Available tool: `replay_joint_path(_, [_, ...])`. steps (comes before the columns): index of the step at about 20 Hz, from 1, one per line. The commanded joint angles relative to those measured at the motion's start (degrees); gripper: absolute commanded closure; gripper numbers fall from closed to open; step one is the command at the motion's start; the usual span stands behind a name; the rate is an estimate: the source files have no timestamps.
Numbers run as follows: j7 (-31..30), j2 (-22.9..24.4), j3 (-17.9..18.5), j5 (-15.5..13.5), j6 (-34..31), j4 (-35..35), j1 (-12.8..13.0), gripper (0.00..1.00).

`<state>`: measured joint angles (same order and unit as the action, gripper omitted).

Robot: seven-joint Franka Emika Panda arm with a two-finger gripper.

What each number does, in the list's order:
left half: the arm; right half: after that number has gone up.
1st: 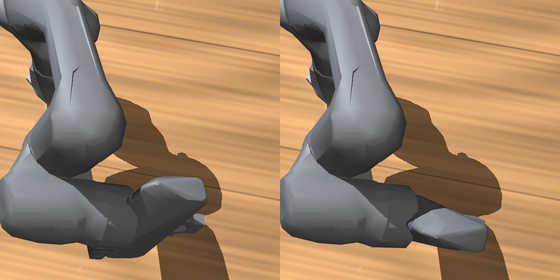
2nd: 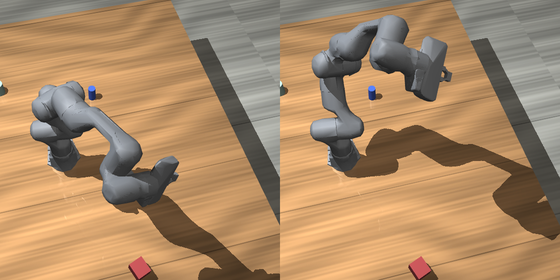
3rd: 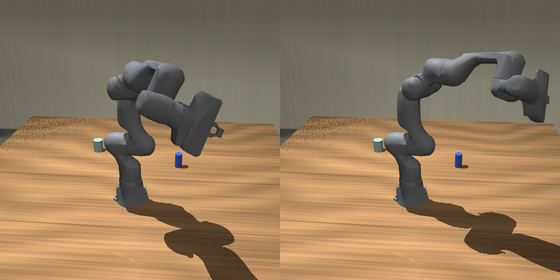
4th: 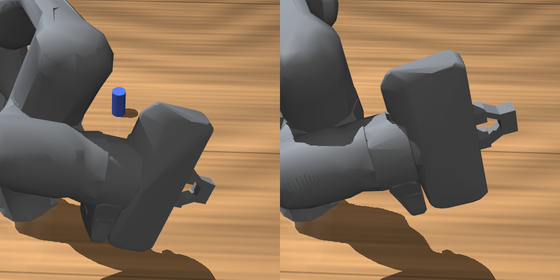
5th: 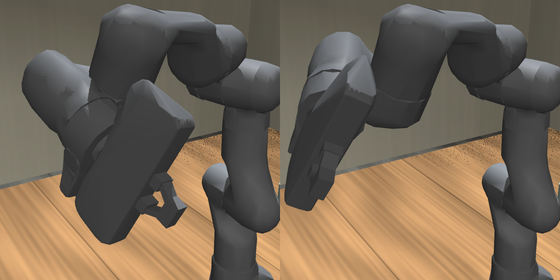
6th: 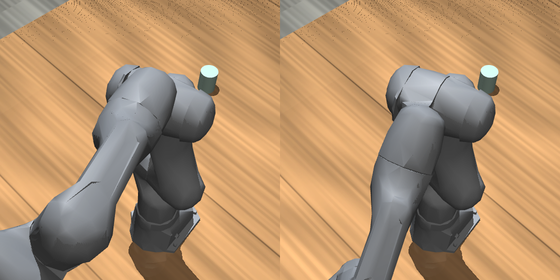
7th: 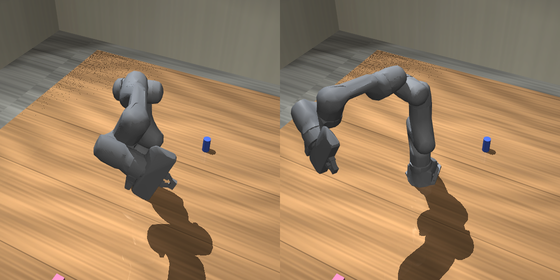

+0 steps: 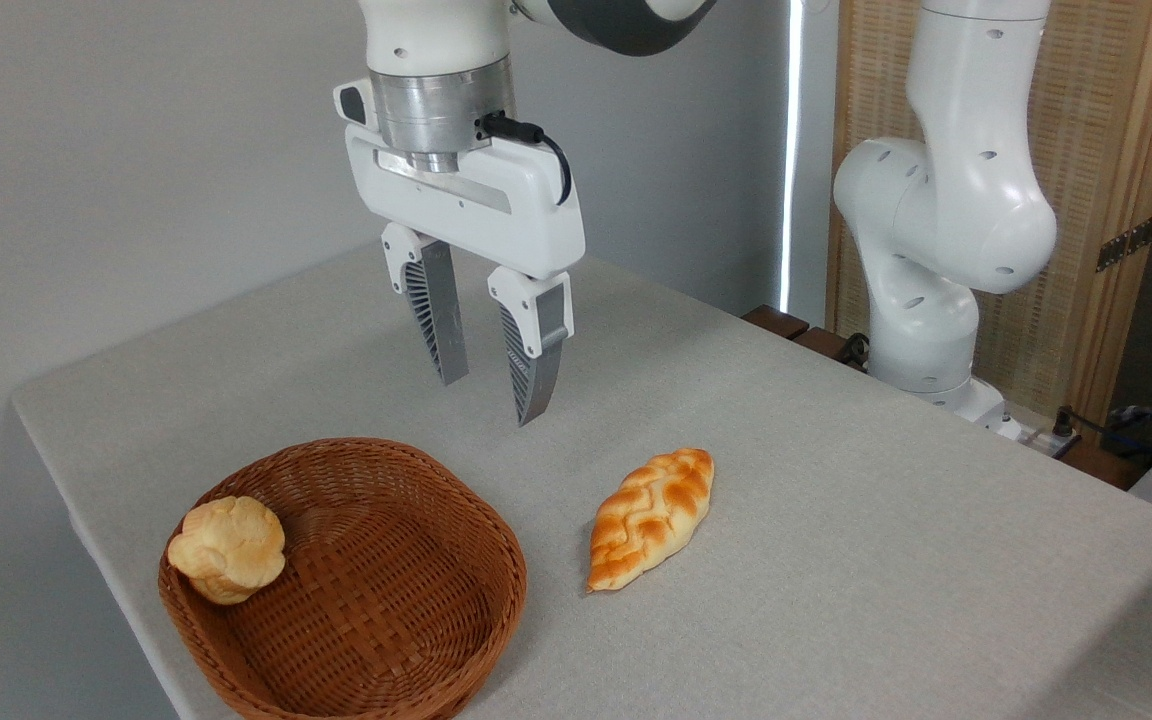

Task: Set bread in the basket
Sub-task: 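Move the open gripper over the braided bread and lower onto it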

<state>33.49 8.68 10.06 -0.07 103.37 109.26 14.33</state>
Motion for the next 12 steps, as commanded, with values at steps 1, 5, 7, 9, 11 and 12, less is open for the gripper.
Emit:
replay_joint_path(1, [0.35, 5.89, 0.66, 1.04, -0.90, 6.56, 0.44, 0.00])
replay_joint_path(5, [3.16, 9.41, 2.07, 3.14, -0.19, 12.11, 0.53, 0.00])
replay_joint_path(7, [3.87, 10.38, 2.24, 3.85, -0.01, 14.39, 0.44, 0.00])
replay_joint_path(9, [3.95, 11.26, 4.08, 3.94, 1.73, 17.64, 0.44, 0.00])
replay_joint_path(11, [3.87, 12.40, 4.35, 4.02, 6.82, 22.12, 0.44, 0.00])
replay_joint_path(12, [3.87, 12.58, 4.35, 4.02, 8.93, 23.88, 0.44, 0.00])
